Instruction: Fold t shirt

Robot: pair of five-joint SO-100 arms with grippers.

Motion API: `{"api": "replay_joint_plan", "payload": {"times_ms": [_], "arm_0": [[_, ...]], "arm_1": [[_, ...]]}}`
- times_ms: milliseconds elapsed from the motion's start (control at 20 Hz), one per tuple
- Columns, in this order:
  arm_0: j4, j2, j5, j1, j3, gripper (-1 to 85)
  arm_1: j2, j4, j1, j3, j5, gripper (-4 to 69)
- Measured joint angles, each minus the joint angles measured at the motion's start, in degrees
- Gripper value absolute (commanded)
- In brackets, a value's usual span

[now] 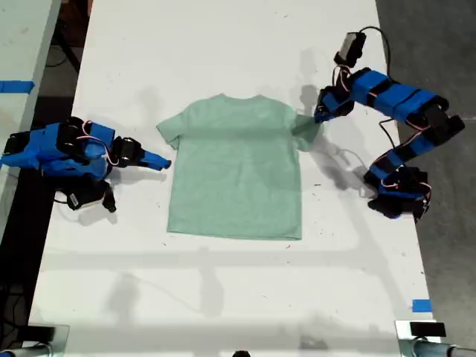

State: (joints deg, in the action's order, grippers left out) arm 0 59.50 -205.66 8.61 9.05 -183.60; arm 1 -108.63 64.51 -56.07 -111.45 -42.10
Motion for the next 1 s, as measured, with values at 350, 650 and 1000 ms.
{"api": "replay_joint_plan", "payload": {"times_ms": [350,650,1000], "arm_0": [[0.0,0.0,0.0,0.0,0.0,11.7],[0.0,0.0,0.0,0.0,0.0,11.7],[0.0,0.0,0.0,0.0,0.0,11.7]], "arm_1": [[4.57,-8.17,25.14,8.61,10.46,0.4],[22.41,-12.66,35.86,25.66,13.45,0.4],[31.9,-1.76,37.62,41.4,12.92,0.0]]}}
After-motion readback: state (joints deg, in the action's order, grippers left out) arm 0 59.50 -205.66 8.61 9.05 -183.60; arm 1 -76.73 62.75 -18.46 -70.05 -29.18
